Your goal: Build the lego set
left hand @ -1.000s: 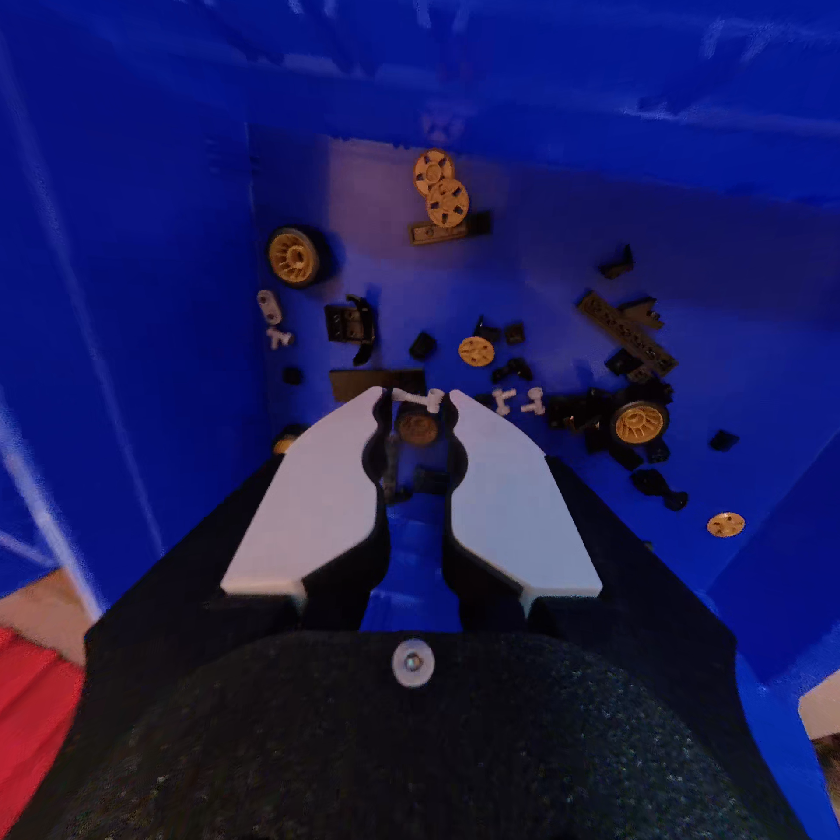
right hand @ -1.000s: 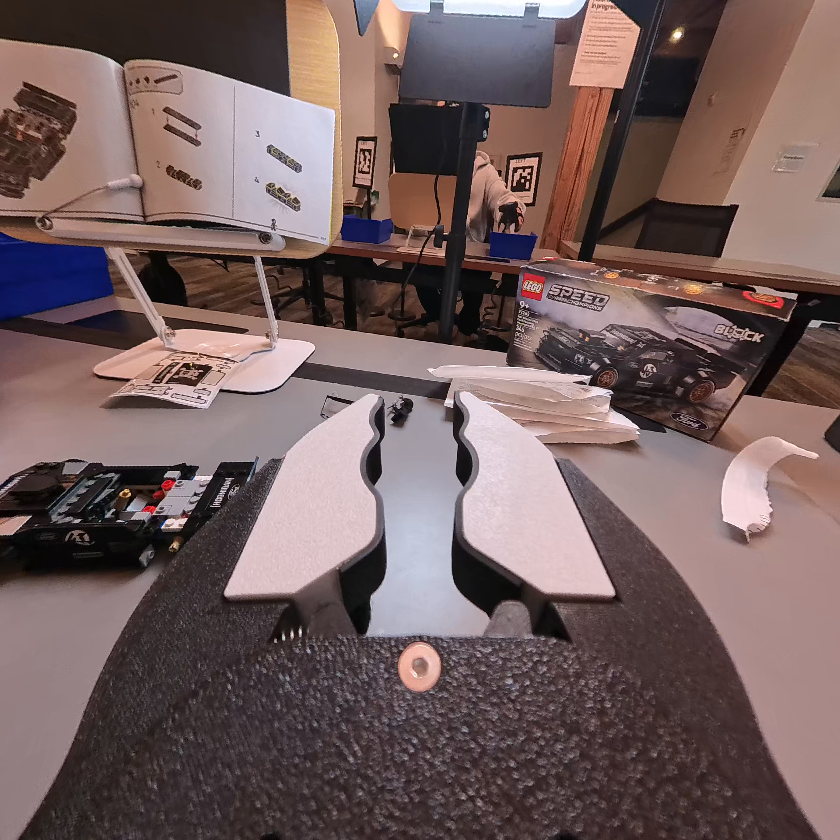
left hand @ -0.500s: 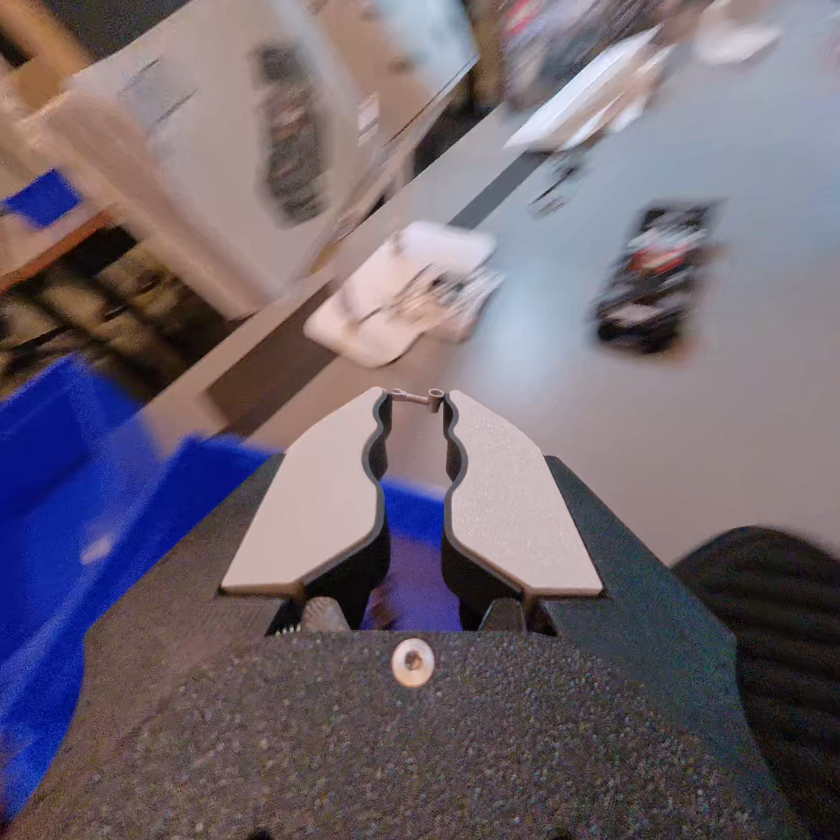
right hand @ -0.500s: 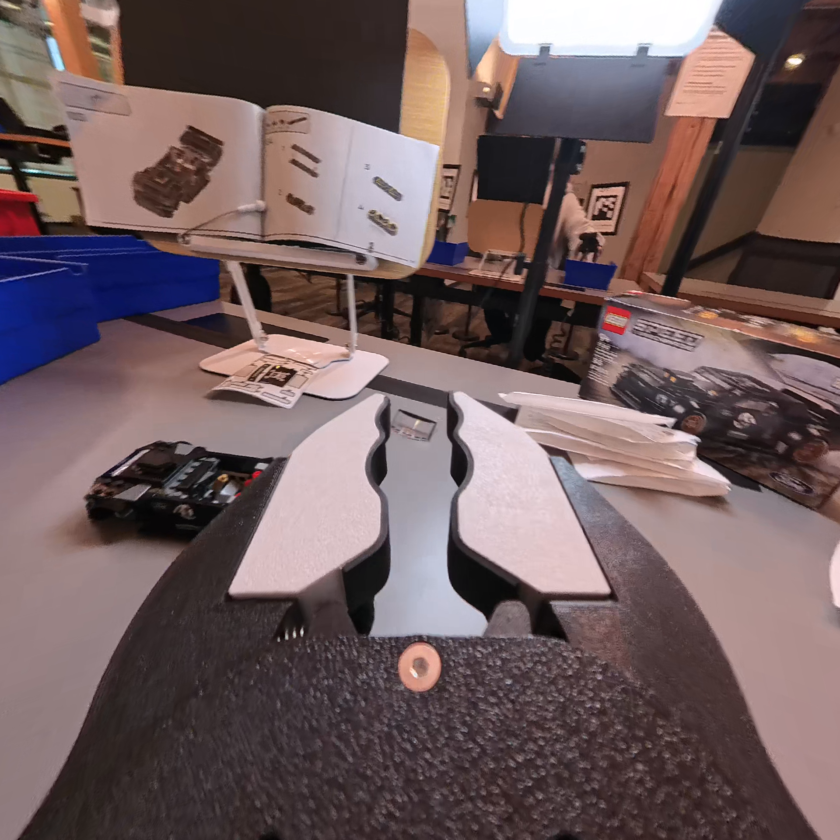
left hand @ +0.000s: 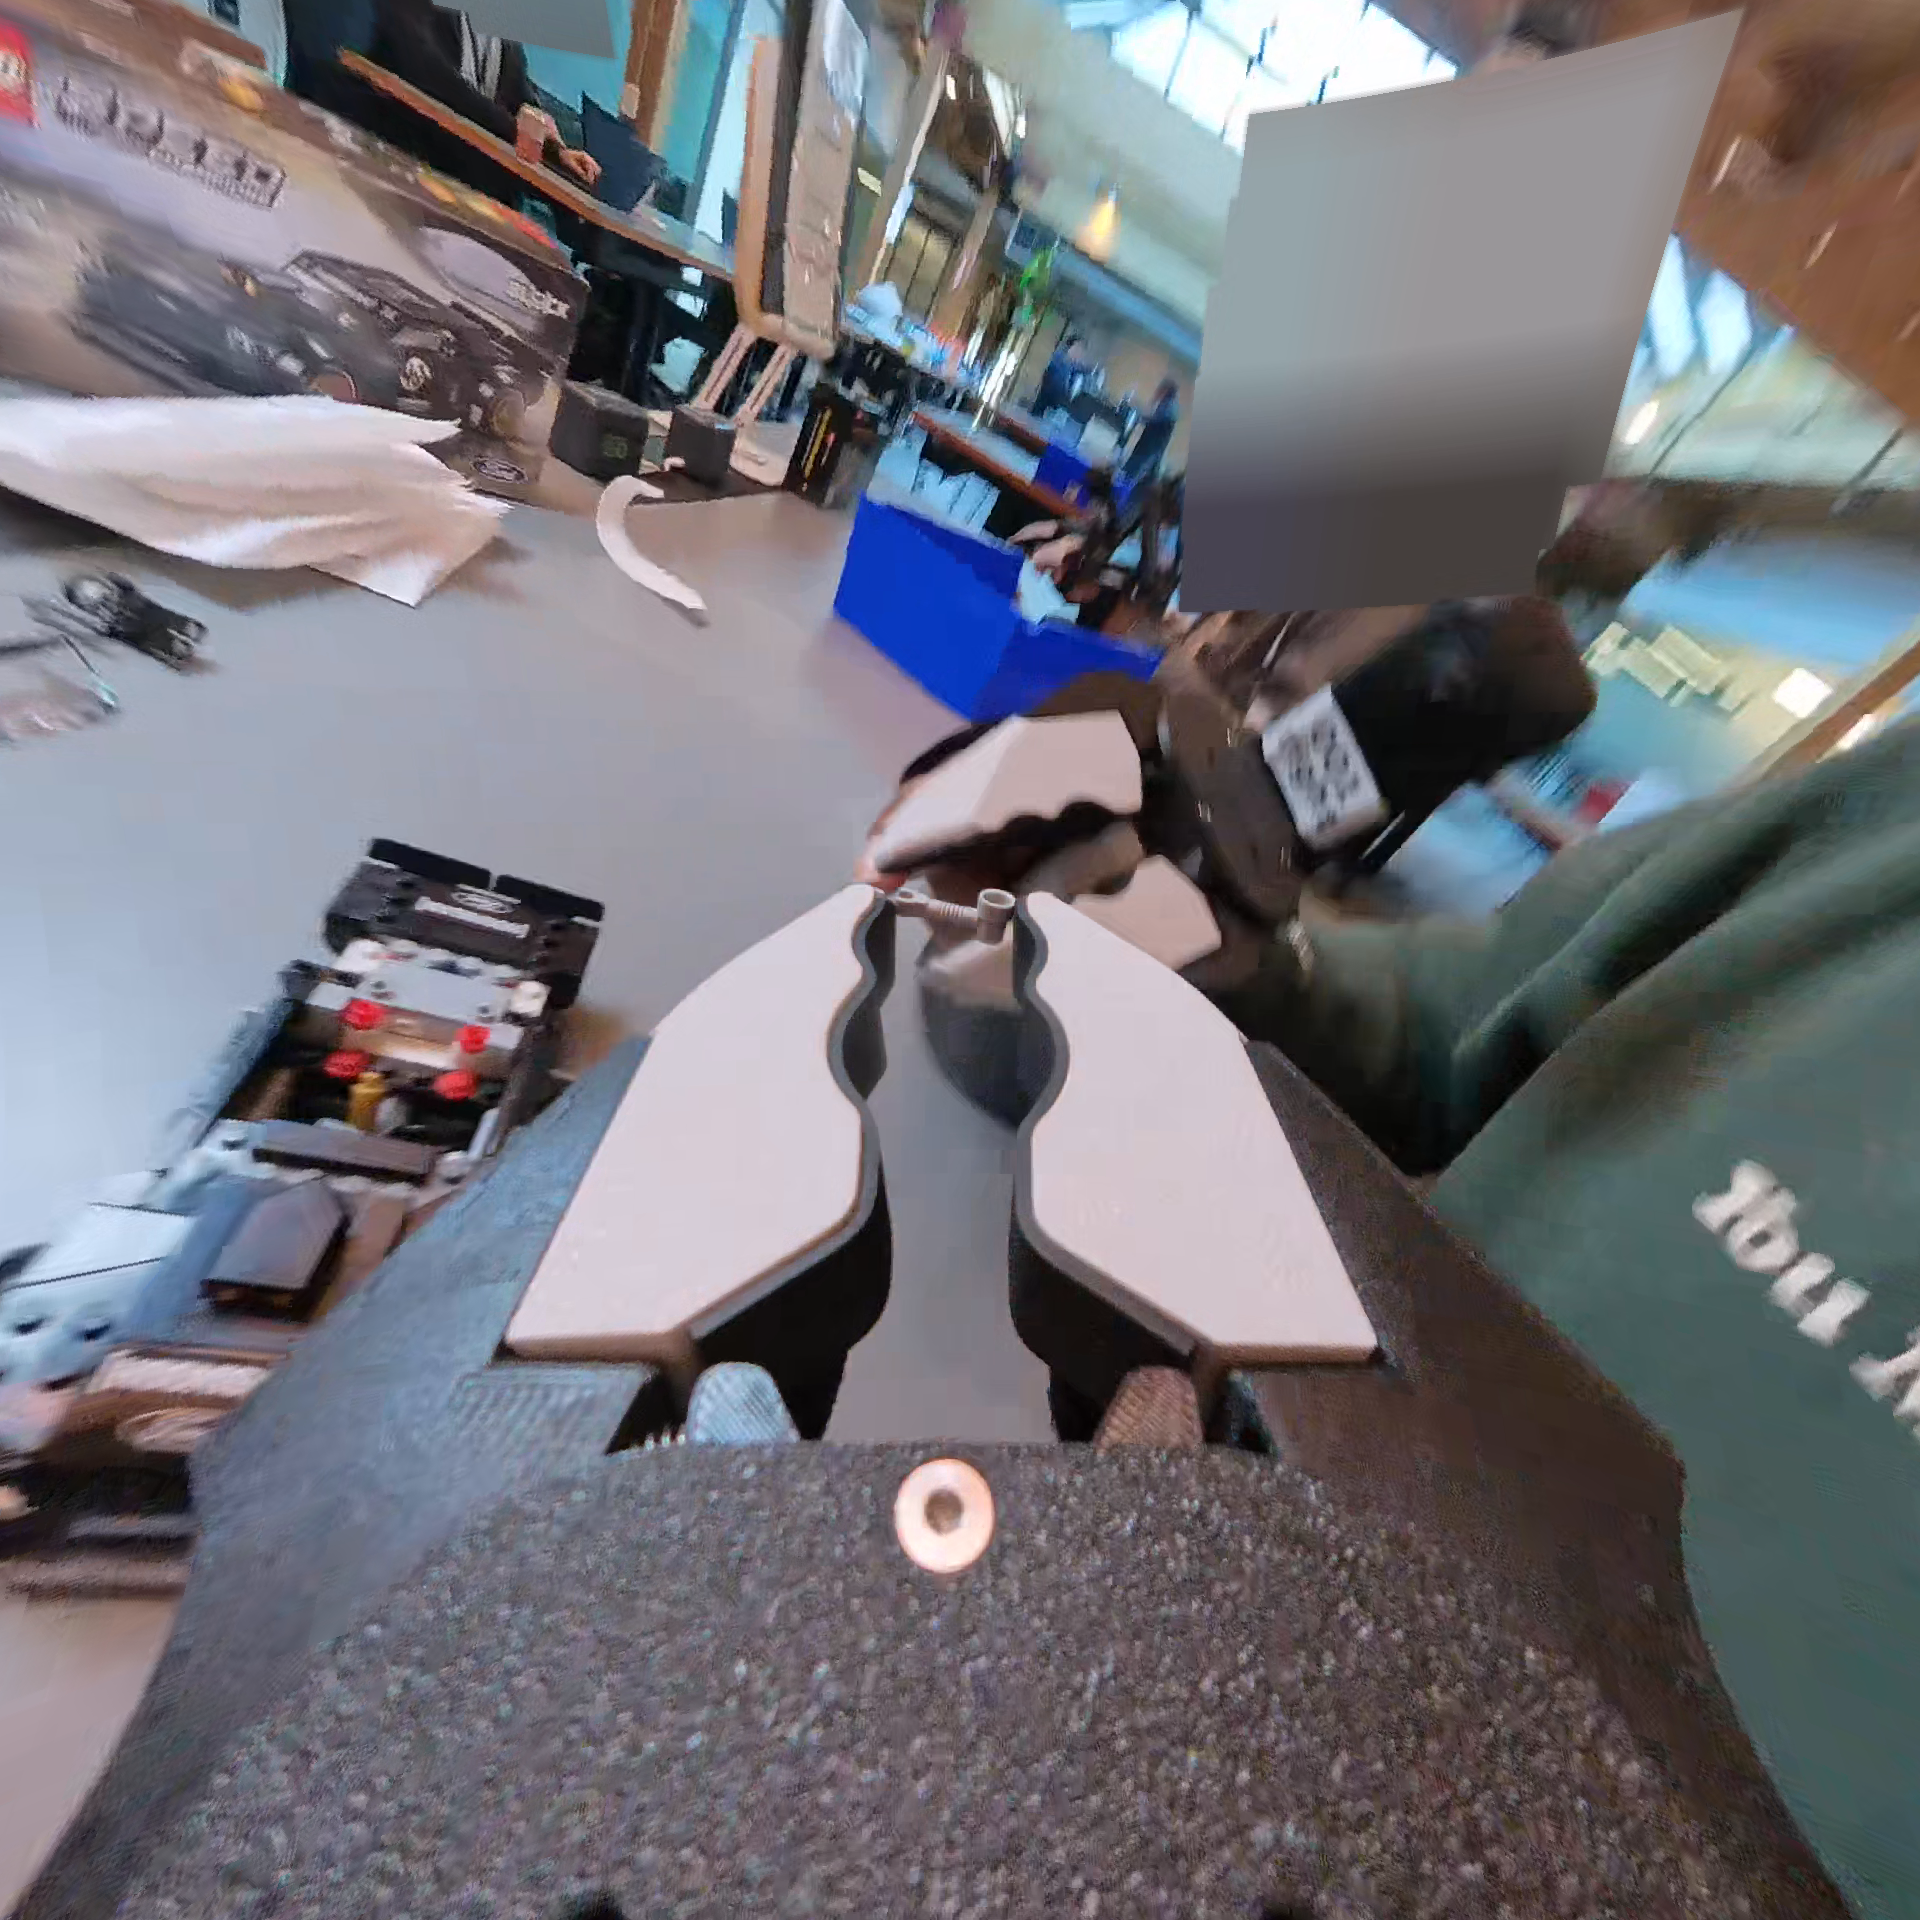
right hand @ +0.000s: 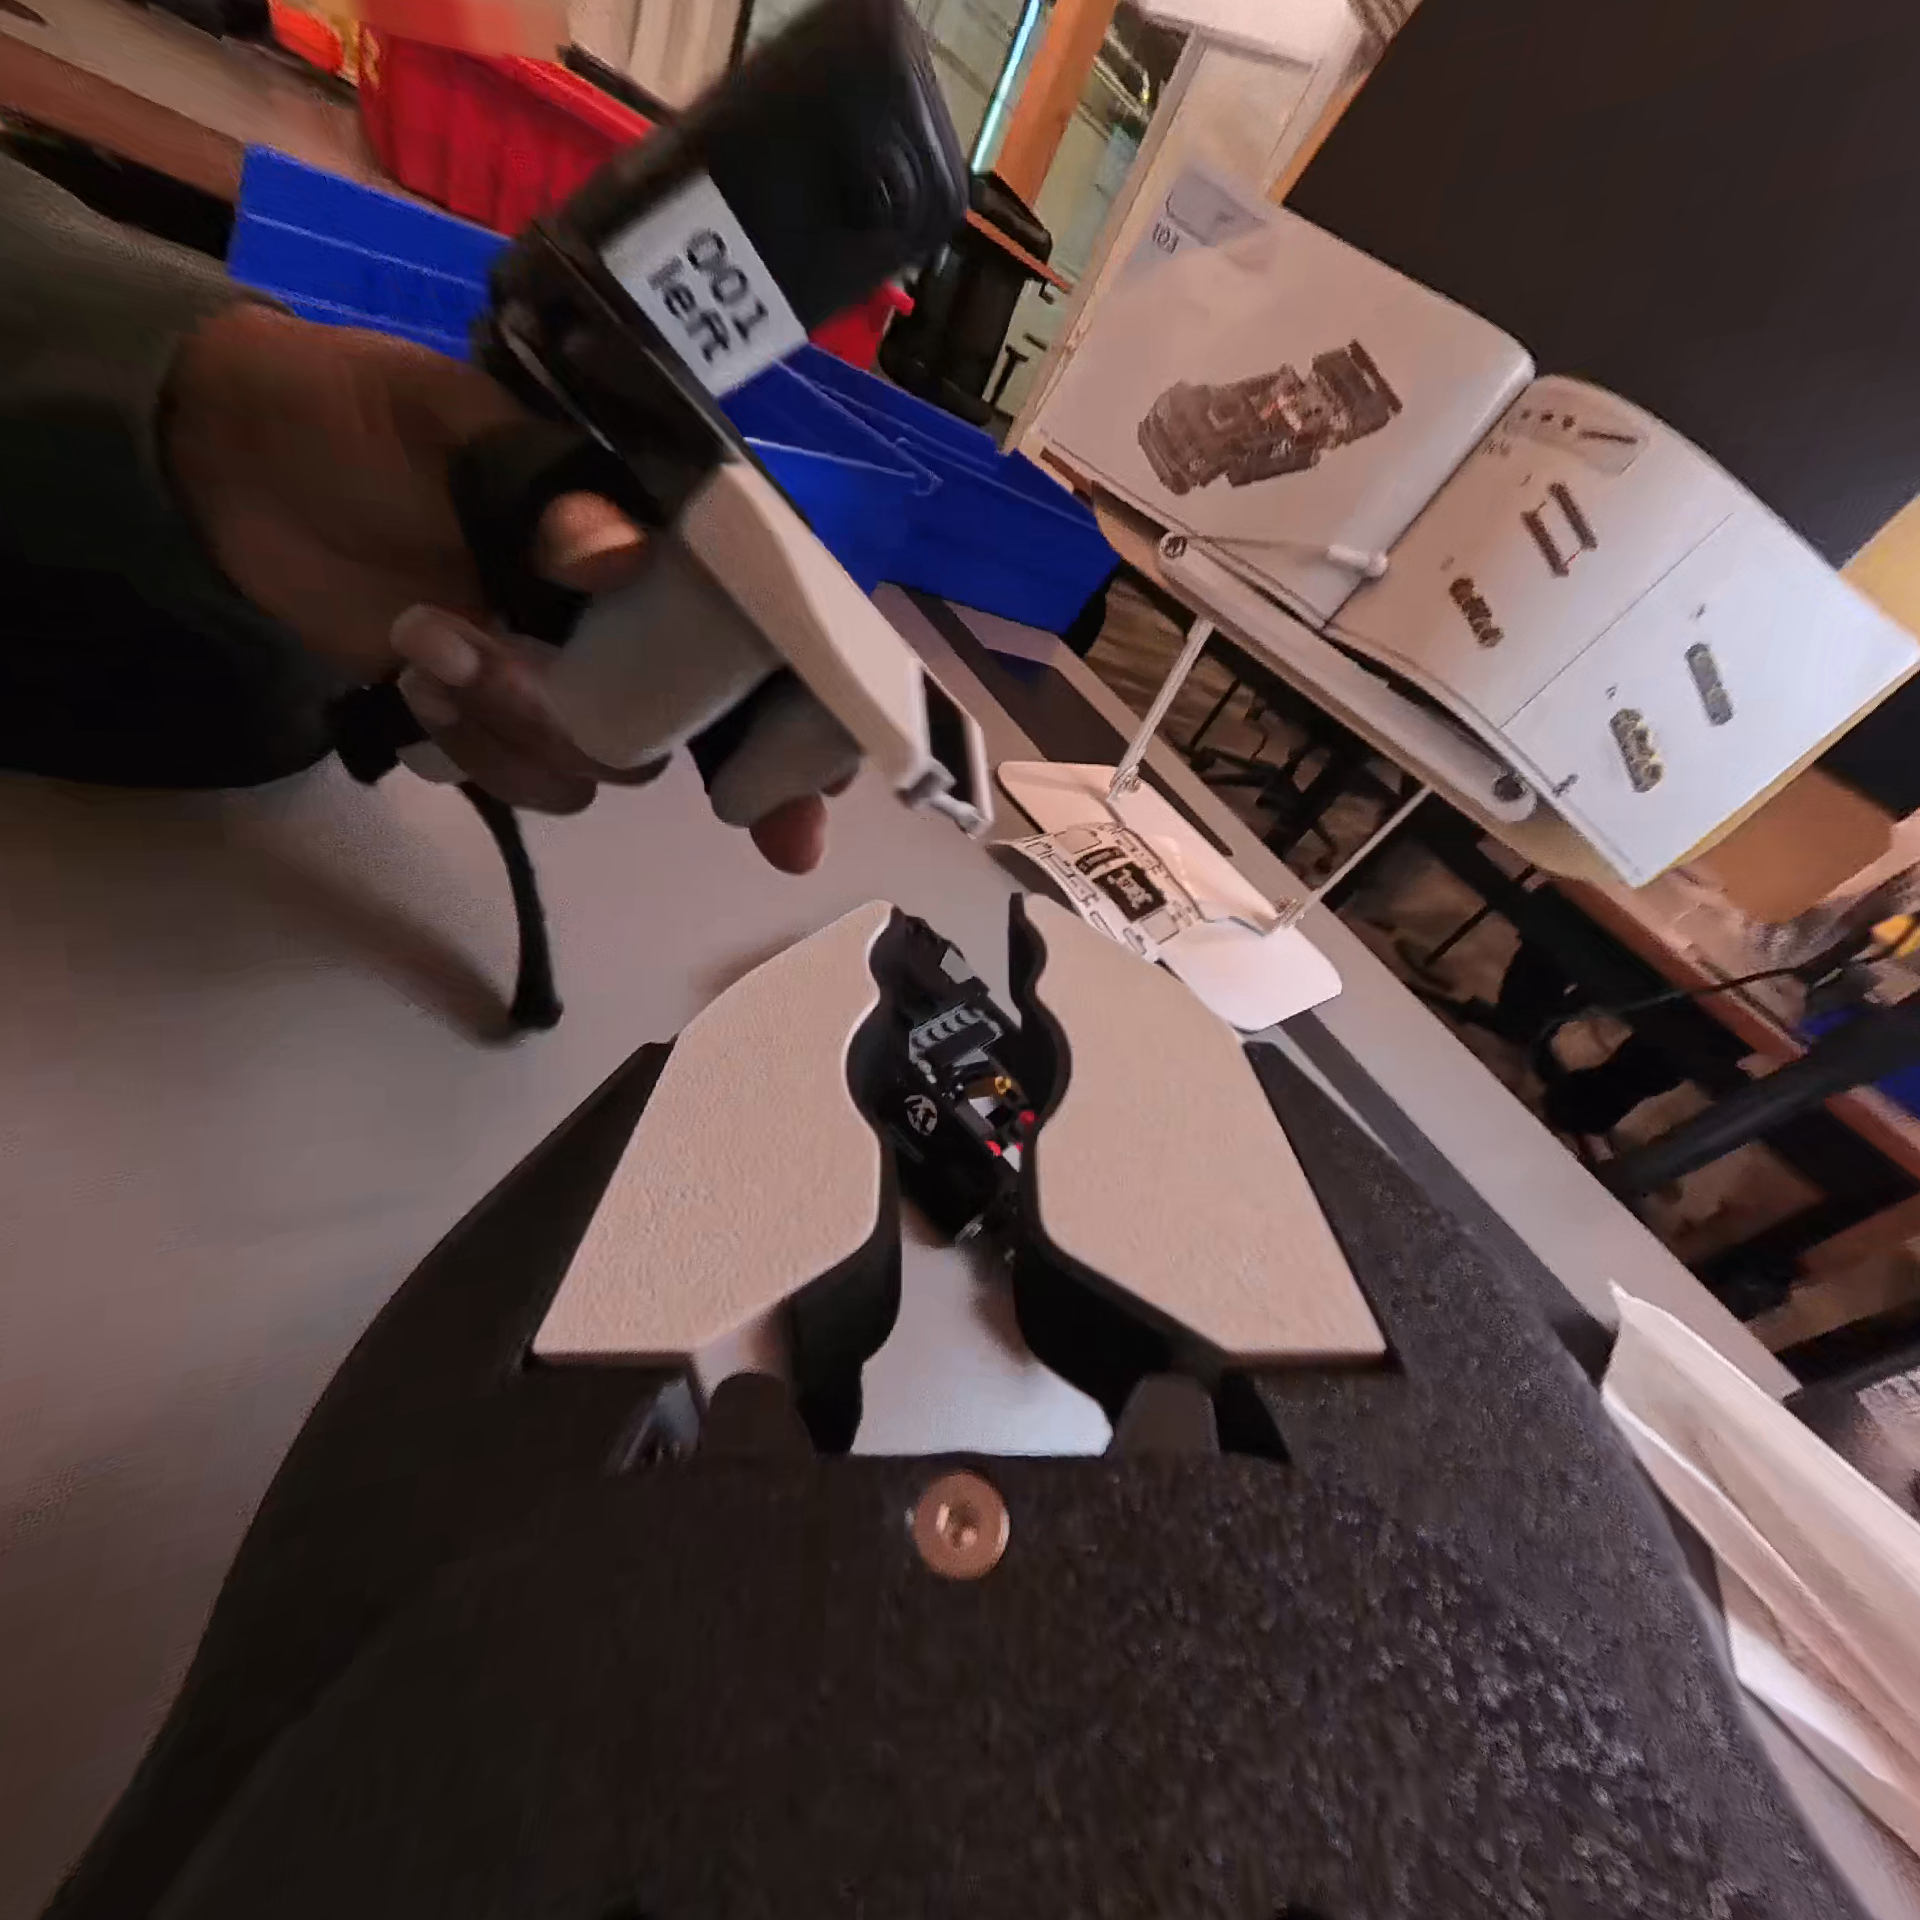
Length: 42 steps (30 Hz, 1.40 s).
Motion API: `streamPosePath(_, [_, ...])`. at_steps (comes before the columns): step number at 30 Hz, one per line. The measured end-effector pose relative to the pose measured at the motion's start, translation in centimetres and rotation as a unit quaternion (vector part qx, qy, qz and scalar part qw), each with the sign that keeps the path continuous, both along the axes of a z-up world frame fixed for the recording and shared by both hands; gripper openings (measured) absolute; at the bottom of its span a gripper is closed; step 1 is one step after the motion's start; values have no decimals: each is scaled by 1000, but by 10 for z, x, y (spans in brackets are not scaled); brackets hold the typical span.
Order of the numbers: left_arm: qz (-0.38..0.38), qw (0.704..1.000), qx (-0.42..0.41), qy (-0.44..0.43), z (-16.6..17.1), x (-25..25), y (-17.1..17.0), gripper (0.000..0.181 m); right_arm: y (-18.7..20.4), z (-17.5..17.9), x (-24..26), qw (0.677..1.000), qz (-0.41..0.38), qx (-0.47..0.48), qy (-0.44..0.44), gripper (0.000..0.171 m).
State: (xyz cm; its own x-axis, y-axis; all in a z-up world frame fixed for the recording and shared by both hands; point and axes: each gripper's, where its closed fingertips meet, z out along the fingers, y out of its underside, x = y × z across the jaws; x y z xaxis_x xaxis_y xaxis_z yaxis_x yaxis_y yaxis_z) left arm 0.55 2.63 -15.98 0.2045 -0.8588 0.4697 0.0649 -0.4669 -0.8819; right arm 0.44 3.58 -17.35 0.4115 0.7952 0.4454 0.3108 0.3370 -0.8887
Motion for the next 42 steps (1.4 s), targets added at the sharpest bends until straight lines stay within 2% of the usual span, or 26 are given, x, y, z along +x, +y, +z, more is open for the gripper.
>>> streamPosePath(4, [-21,988,-119,-96,-5,7,7,22,-1,-1,1,1000,-6,2,12,18])
streamPosePath(10, [-44,959,-226,-165,-22,15,-1,21,-6,-10,-5,1000,4,-8,8,10])
streamPosePath(18, [-73,933,-276,-220,-17,11,-5,22,-7,-4,-7,999,6,-14,34,6])
streamPosePath(21, [-87,921,-283,-252,-8,5,-5,22,-4,1,-3,999,-6,-8,47,15])
streamPosePath(26, [-96,911,-292,-277,-3,1,-6,21,-9,8,-2,998,-2,12,54,14])
streamPosePath(32, [-111,905,-306,-274,-6,7,-12,22,-13,4,-5,998,-5,52,20,3])
streamPosePath(35, [-111,912,-298,-258,-8,8,-12,22,-13,1,-3,999,6,26,20,3])
streamPosePath(37, [-92,929,-272,-233,-12,6,-8,24,-10,1,0,1000,9,-3,30,3])
streamPosePath(39, [-66,955,-222,-187,-18,1,-2,29,-6,-5,5,998,15,-59,34,3])
streamPosePath(42, [-39,991,-101,-74,-29,-3,-2,30,-4,-12,7,989,32,-138,47,3])
